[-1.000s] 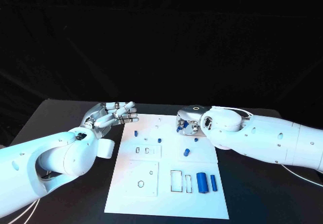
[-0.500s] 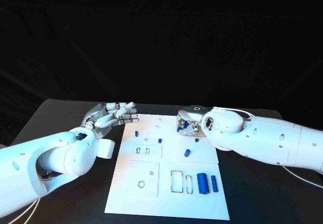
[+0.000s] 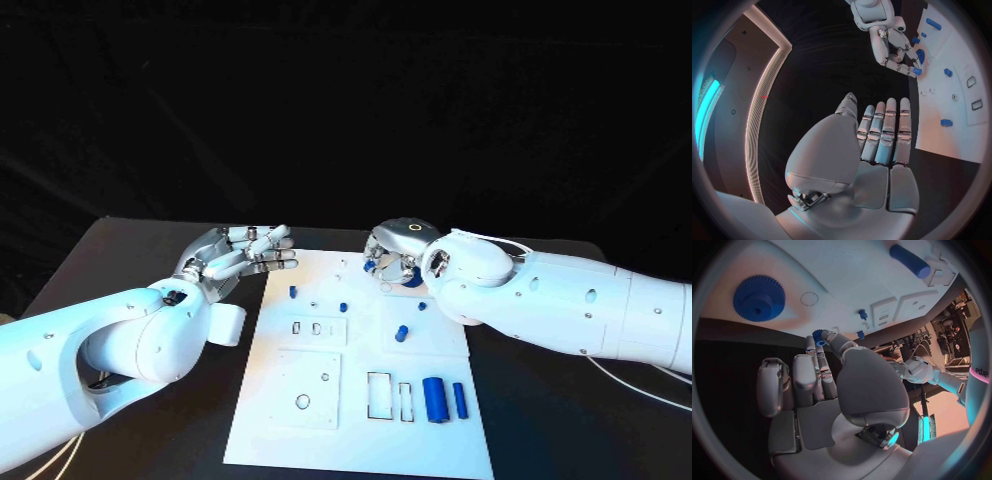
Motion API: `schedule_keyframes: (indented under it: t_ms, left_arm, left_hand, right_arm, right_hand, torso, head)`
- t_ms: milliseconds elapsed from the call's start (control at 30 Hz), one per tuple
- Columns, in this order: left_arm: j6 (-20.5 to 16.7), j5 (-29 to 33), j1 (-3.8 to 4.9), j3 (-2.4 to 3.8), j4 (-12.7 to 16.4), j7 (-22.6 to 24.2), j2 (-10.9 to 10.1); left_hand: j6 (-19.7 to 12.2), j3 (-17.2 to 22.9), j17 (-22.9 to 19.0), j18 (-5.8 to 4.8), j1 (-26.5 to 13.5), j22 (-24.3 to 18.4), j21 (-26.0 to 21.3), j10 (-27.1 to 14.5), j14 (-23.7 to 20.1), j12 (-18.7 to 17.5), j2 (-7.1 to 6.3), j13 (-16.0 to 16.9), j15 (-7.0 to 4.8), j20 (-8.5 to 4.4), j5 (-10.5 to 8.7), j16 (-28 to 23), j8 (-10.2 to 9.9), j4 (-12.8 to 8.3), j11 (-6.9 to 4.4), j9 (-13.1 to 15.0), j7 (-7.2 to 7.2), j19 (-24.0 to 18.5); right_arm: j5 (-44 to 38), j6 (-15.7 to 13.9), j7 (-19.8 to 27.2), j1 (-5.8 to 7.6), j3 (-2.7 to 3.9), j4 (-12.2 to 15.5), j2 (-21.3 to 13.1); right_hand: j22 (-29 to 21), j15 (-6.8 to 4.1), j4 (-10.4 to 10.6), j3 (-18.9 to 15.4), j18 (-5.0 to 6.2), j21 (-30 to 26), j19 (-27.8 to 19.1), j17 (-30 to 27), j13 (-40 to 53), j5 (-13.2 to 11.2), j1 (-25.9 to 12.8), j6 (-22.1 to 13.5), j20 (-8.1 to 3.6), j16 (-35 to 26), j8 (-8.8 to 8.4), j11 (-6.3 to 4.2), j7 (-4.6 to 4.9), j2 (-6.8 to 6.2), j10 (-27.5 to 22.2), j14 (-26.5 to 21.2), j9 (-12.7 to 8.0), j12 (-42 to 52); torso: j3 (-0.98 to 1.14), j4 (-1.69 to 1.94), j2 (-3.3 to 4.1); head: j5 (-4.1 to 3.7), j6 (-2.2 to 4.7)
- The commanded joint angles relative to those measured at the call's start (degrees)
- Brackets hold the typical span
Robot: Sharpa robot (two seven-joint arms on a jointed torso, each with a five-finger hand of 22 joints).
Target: Assemble the parts on the task board
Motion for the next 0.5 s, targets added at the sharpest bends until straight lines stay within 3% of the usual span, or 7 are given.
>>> schedule_keyframes:
  t_ms: [33, 167, 300, 500]
  left_arm:
    - [1.0, -0.1, 0.12, 0.04, 0.1, 0.1, 0.1]
    - [1.0, -0.1, 0.13, 0.04, 0.2, 0.2, 0.2]
    - [1.2, -0.1, 0.15, 0.04, 0.3, 0.3, 0.1]
    - [1.3, -0.1, 0.27, 0.05, 0.3, 0.3, 0.0]
  left_hand:
    - [-0.1, 0.3, 0.1, 0.29, 0.6, -0.1, 0.0, -0.2, 0.0, -0.3, -0.04, -0.1, 0.22, -0.12, -0.21, -0.4, -0.4, 0.0, 0.34, 0.0, 0.27, 0.3]
    - [-0.2, 0.3, 0.1, 0.28, 0.6, -0.1, -0.1, -0.3, -0.1, -0.4, -0.08, -0.1, 0.28, -0.1, -0.22, -0.5, -0.5, 0.0, 0.4, -0.1, 0.31, 0.2]
    - [-0.5, -0.3, 0.2, 0.28, -0.1, -0.3, -0.2, -0.7, -0.3, -0.7, -0.51, -0.1, 0.43, -0.03, -0.29, -0.9, -0.8, 0.3, 0.58, 0.0, 0.48, 0.1]
    - [-0.5, -0.3, 0.2, 0.28, -0.2, -0.3, -0.2, -0.7, -0.3, -0.7, -0.54, -0.1, 0.44, -0.02, -0.29, -0.9, -0.9, 0.4, 0.59, 0.0, 0.49, 0.1]
  right_arm:
    - [-0.7, -3.2, -0.8, 0.03, 0.04, -0.8, 1.1]
    - [-0.7, -3.7, -0.7, 0.01, 0.06, -2.3, 2.8]
    - [-0.2, -4.1, 0.0, -0.07, 0.06, -4.0, 4.4]
    - [0.0, -4.4, 0.4, -0.27, 0.06, -6.1, 6.4]
  right_hand:
    - [0.0, -0.44, 0.2, 0.4, -1.13, 0.1, 0.2, -0.1, 0.0, -0.1, 0.2, 0.4, 0.04, 0.3, 0.2, 0.1, 0.21, -0.38, 0.5, 1.4, 0.1, 0.1]
    - [0.0, -0.43, 0.2, 0.5, -1.13, 0.1, 0.1, -0.1, 0.0, -0.2, 0.2, 0.4, 0.04, 0.3, 0.19, 0.1, 0.2, -0.43, 0.4, 1.4, 0.1, 0.0]
    - [-0.1, -0.42, 0.4, 0.5, -1.1, 0.1, 0.1, 0.0, 0.0, -0.5, 0.1, 0.4, 0.05, 0.4, 0.15, 0.13, 0.23, -0.55, 0.4, 1.3, 0.1, 0.0]
    - [-0.1, -0.4, 0.5, 0.6, -1.1, 0.1, 0.0, 0.0, -0.1, -0.6, 0.0, 0.3, 0.06, 0.5, 0.08, 0.16, 0.26, -0.64, 0.4, 1.3, 0.1, -0.1]
  torso:
    - [0.03, -0.01, 0.08]
    - [0.01, 0.16, 0.08]
    - [-0.02, 0.11, 0.16]
    - [-0.05, 0.28, 0.18]
  head:
    - [-0.24, 0.5]
    - [-0.29, 0.61]
    - [-0.37, 0.75]
    - [-0.26, 0.48]
